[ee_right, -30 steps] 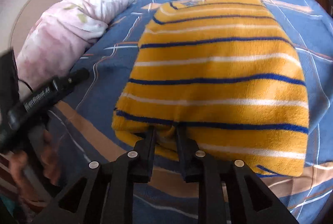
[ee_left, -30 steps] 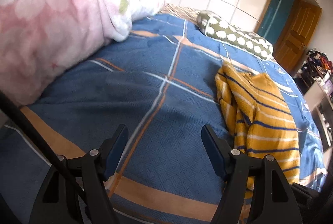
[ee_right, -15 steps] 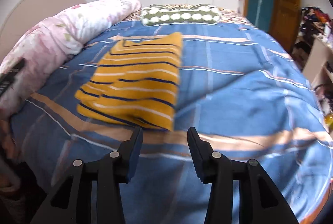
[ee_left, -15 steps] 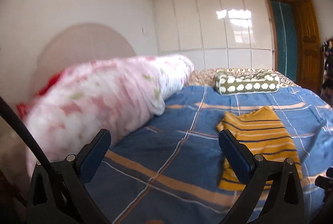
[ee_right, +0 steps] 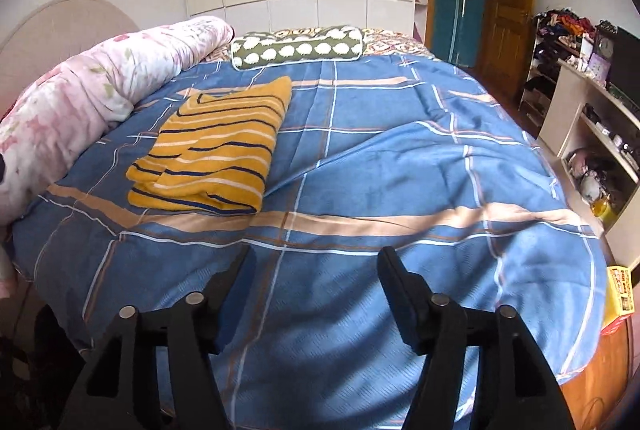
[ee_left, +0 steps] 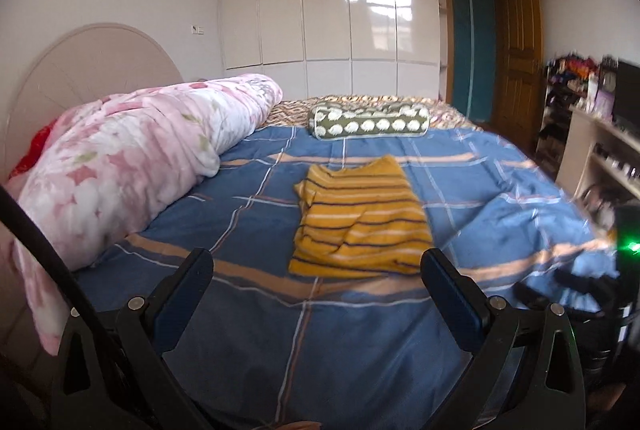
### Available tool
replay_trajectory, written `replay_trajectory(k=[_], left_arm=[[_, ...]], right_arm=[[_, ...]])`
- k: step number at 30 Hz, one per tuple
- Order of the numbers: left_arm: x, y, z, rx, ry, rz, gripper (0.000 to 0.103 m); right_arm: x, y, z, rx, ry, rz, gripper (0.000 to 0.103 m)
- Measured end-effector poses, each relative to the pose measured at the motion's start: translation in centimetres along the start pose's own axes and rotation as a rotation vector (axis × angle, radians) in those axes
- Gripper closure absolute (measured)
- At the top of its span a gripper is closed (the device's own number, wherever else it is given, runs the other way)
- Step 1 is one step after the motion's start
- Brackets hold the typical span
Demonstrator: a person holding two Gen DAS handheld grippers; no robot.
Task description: Fold small clothes
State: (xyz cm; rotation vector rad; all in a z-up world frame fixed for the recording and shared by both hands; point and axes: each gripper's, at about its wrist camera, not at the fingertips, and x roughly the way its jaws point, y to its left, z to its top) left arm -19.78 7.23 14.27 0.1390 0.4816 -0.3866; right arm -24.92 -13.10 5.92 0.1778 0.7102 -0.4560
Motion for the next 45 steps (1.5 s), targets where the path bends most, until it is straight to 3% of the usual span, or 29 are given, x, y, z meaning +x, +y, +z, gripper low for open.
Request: replay_trajectory(k=[4, 12, 18, 45], left_arm=[[0.4, -0.4, -0.6, -0.005, 0.031, -0.004, 0.0], [2.0, 1.2, -1.8, -0.032, 0.114, 0.038, 0.0], [3.0, 1.7, -2.6, -0.036, 0.175, 0.027, 0.0], [4.9, 0.8, -3.9, -0.041, 0.286, -0.026, 0.0]], right_arm=[[0.4, 0.2, -0.6, -0.028, 0.0, -0.035, 0.034], [2.4, 2.3, -1.2, -0.054, 0.07, -0.027, 0.034], [3.1, 3.8, -1.7, -0.103, 0.104, -0.028, 0.033], [4.3, 2.8, -2.1, -0.085, 0.156, -0.045, 0.03]])
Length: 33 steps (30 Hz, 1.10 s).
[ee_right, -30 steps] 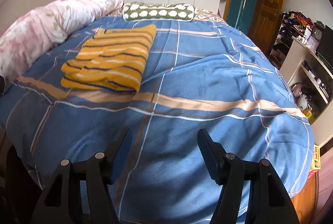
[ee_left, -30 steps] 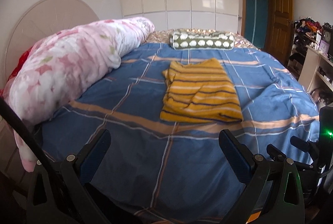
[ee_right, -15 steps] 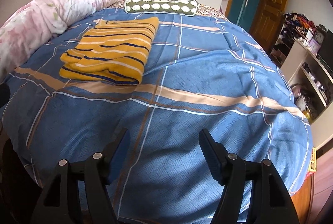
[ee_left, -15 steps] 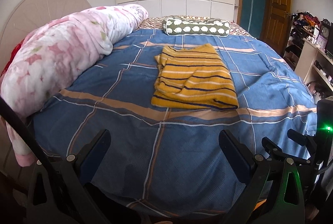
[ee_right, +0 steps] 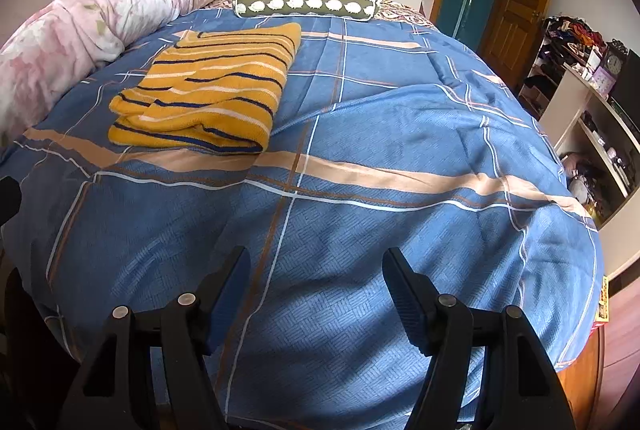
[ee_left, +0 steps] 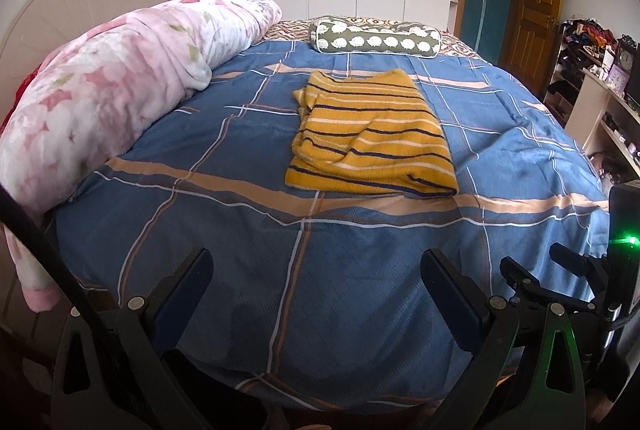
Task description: Fold small clothes
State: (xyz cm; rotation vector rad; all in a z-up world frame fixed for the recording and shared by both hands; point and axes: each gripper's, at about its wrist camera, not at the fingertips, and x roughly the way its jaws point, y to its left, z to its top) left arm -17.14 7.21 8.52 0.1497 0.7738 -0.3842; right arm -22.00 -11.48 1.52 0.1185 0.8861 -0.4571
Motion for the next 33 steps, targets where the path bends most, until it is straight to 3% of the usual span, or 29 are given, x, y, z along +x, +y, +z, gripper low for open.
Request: replay_trajectory(k=[23, 33], left_arm=[[0.9, -0.2, -0.7, 0.003, 0.029, -0.004, 0.0], [1.2, -0.1, -0.9, 0.0, 0.036, 0.004, 0.0]], right_arm=[[0.6, 0.9, -0.6, -0.025, 0.019, -0.02, 0.03], [0.4, 1.8, -0.8, -0.104, -0.018, -0.139, 0.03]])
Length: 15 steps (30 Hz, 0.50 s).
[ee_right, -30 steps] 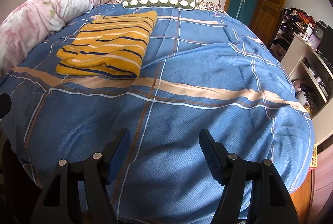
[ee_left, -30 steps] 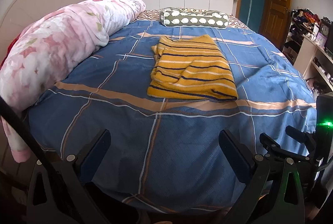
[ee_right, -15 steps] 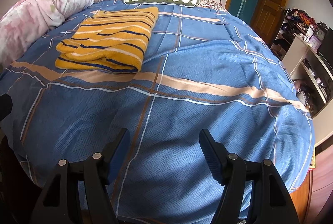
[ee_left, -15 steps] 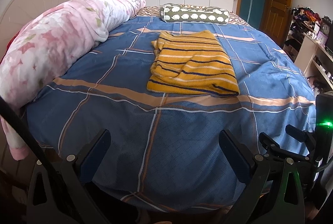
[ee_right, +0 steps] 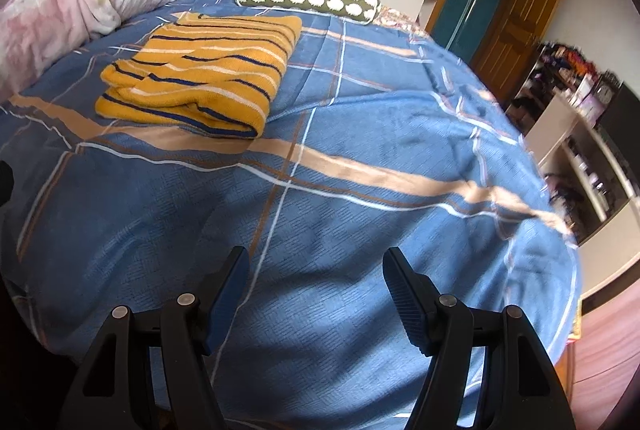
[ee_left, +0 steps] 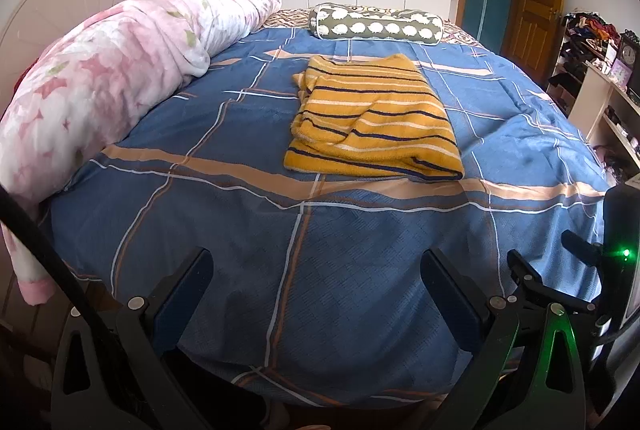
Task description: Fold small clothes
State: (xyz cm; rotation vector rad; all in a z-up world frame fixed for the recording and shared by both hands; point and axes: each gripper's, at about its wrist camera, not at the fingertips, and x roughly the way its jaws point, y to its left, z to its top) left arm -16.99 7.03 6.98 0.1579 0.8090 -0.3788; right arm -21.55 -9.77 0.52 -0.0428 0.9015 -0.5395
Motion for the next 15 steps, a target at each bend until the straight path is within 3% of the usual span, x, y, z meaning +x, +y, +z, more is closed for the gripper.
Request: replay_trajectory(k=[15], left_arm=[[0.31, -0.07, -0.25, 0.004, 0.004, 0.002, 0.0]], right_arm=[[0.08, 0.03, -0.14, -0.013, 0.009, -0.018, 0.029]])
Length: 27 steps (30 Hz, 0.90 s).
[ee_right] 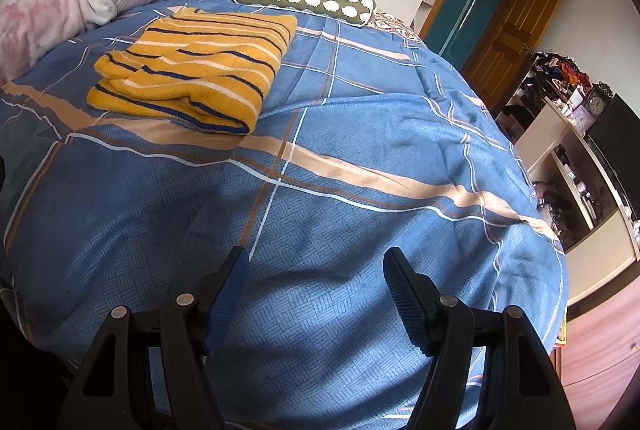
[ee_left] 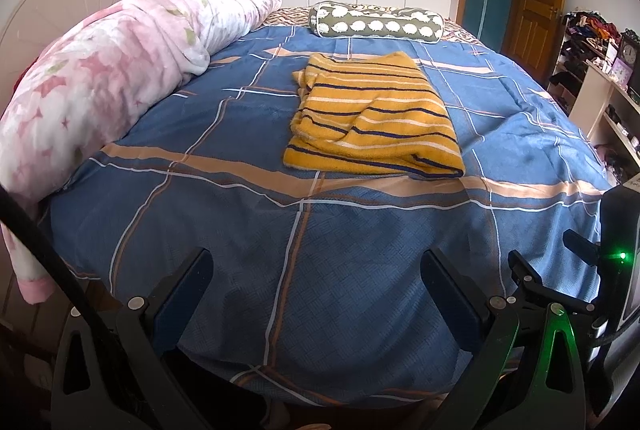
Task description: Fold small clothes
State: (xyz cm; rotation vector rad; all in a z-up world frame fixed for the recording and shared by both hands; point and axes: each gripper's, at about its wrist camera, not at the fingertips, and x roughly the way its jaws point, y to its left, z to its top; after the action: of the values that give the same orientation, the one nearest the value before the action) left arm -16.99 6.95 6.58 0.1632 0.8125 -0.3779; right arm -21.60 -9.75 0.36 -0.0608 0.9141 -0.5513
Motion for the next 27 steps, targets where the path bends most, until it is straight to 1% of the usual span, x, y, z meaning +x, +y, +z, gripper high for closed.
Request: replay_trajectory(k=[13, 22, 27], left_arm=[[0.3, -0.2, -0.2, -0.001, 0.017, 0.001, 0.0], [1.1, -0.2, -0.4, -0.007, 0.049, -0.006, 0.0], [2.4, 0.0, -0.7, -0.013, 0.084, -0.004, 0.0]], right_arm=[[0.5, 0.0, -0.3, 0.002, 0.023, -0.002, 0.029], [0.6, -0.1, -0.3, 0.001, 0.03, -0.005, 0.028], [0.9, -0.2, -0.5, 0.003, 0.034, -0.005, 0.028]])
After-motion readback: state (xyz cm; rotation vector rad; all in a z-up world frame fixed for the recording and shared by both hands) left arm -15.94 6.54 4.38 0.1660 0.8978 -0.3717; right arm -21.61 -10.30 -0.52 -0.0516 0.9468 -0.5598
